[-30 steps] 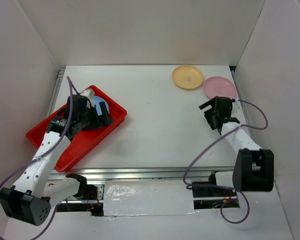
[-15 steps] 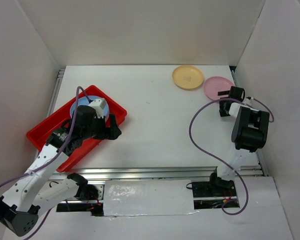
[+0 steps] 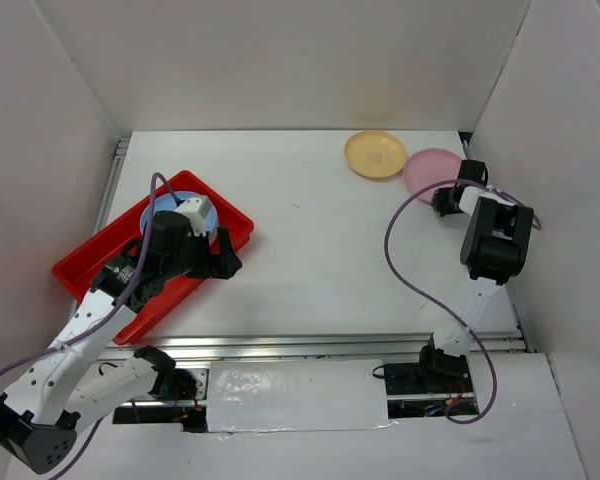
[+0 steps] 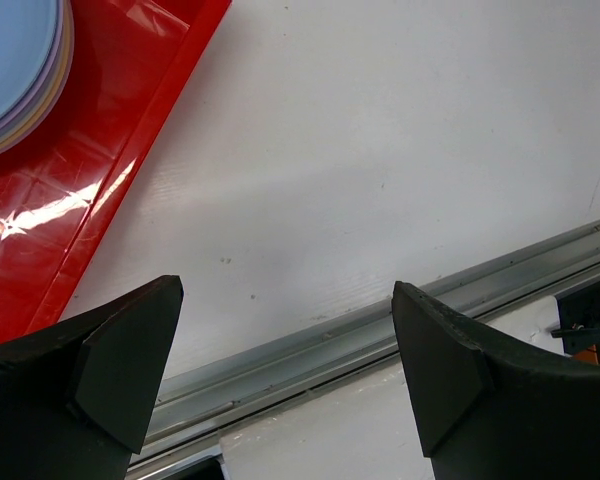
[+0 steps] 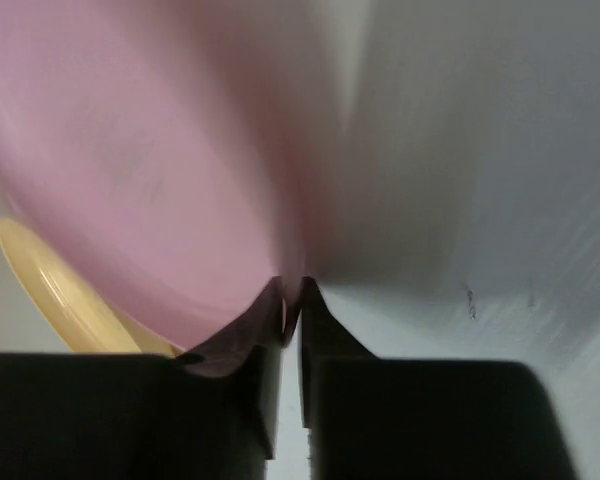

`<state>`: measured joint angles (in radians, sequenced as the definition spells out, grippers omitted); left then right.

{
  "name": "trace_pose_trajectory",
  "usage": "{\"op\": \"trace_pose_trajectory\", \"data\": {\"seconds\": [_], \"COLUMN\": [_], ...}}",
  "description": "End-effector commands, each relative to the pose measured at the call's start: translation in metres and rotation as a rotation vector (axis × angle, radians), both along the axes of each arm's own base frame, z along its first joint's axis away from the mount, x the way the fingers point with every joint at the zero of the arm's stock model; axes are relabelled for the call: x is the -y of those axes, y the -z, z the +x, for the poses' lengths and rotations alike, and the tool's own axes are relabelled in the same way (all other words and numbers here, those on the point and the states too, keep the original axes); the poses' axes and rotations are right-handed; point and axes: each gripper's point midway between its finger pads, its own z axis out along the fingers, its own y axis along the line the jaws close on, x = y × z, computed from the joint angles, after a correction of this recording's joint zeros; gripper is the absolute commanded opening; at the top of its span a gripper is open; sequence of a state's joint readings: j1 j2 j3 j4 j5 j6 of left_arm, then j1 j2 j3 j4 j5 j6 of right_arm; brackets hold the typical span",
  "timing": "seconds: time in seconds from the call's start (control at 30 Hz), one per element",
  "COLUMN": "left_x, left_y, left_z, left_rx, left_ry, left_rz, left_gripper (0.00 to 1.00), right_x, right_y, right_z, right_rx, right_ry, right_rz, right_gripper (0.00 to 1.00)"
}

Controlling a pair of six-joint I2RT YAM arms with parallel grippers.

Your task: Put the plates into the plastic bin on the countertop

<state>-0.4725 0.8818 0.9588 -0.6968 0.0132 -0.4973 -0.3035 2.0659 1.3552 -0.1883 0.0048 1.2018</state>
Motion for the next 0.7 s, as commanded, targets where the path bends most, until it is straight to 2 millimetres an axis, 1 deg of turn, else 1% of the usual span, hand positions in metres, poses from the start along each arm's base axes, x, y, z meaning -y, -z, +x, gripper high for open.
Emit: {"op": "trace_pose_trajectory", "data": {"seconds": [0.0, 0.03, 0.07, 0.1, 0.13, 0.17, 0.2, 0.23, 0.27, 0.3, 0.33, 0.37, 0.4, 0.43, 0.47, 0.5, 0.53, 0.57, 0.6, 0.63, 0.67], "left_x": [-0.002, -0.003, -0.002, -0.002, -0.003, -0.008, -0.008, -0.008, -0.008, -0.008, -0.007, -0.005, -0.002, 0.000, 0.003, 0.010, 0.015, 0.022, 0.027, 0.033, 0.039], "left_y": [-0.008, -0.009, -0.009, -0.009, -0.008, -0.007, -0.008, -0.009, -0.007, -0.008, -0.010, -0.011, -0.013, -0.021, -0.024, -0.037, -0.043, -0.049, -0.054, -0.062, -0.068], "left_z": [0.004, 0.004, 0.003, 0.003, 0.003, 0.006, 0.007, 0.008, 0.010, 0.011, 0.012, 0.014, 0.015, 0.017, 0.020, 0.022, 0.024, 0.030, 0.031, 0.036, 0.038], "left_rx": [0.043, 0.045, 0.046, 0.047, 0.042, 0.048, 0.049, 0.050, 0.045, 0.043, 0.044, 0.039, 0.040, 0.051, 0.051, 0.065, 0.076, 0.091, 0.094, 0.100, 0.108], "left_ry": [-0.004, -0.005, -0.004, -0.003, -0.006, -0.035, -0.040, -0.044, -0.050, -0.050, -0.051, -0.050, -0.040, -0.034, -0.035, -0.016, 0.001, 0.018, 0.038, 0.053, 0.074], "left_rz": [-0.005, -0.003, -0.006, -0.007, -0.007, 0.012, 0.013, 0.011, 0.015, 0.014, 0.012, 0.009, -0.002, -0.014, -0.018, -0.056, -0.074, -0.093, -0.113, -0.127, -0.137], "left_gripper": [0.99, 0.99, 0.99, 0.99, 0.99, 0.99, 0.99, 0.99, 0.99, 0.99, 0.99, 0.99, 0.99, 0.99, 0.99, 0.99, 0.99, 0.99, 0.99, 0.99, 0.99], "right_x": [0.004, 0.004, 0.003, 0.003, -0.001, -0.002, -0.002, -0.005, -0.011, -0.005, -0.011, -0.032, -0.038, -0.052, -0.068, -0.109, -0.131, -0.152, -0.193, -0.215, -0.233], "right_y": [0.003, 0.001, 0.002, -0.007, -0.005, -0.029, -0.039, -0.034, -0.072, -0.084, -0.080, -0.115, -0.125, -0.130, -0.142, -0.145, -0.146, -0.149, -0.145, -0.154, -0.154], "right_z": [-0.005, -0.005, -0.007, -0.008, -0.014, -0.014, -0.019, -0.037, -0.041, -0.051, -0.068, -0.072, -0.081, -0.088, -0.098, -0.102, -0.108, -0.119, -0.130, -0.140, -0.149], "right_rx": [-0.048, -0.047, -0.054, -0.039, -0.043, -0.001, 0.010, -0.013, 0.066, 0.078, 0.057, 0.124, 0.114, 0.104, 0.094, 0.109, 0.121, 0.125, 0.157, 0.202, 0.213], "right_ry": [0.012, 0.009, 0.009, 0.008, 0.003, 0.004, 0.014, 0.023, 0.026, 0.064, 0.056, -0.024, -0.037, -0.087, -0.183, -0.307, -0.404, -0.506, -0.651, -0.731, -0.791], "right_rz": [0.016, 0.015, 0.017, 0.011, 0.011, -0.018, -0.044, -0.065, -0.119, -0.198, -0.236, -0.320, -0.394, -0.437, -0.497, -0.510, -0.512, -0.509, -0.462, -0.448, -0.428], "right_gripper": [0.05, 0.01, 0.00, 0.00, 0.00, 0.00, 0.00, 0.00, 0.00, 0.00, 0.00, 0.00, 0.00, 0.00, 0.00, 0.00, 0.00, 0.00, 0.00, 0.00, 0.00]}}
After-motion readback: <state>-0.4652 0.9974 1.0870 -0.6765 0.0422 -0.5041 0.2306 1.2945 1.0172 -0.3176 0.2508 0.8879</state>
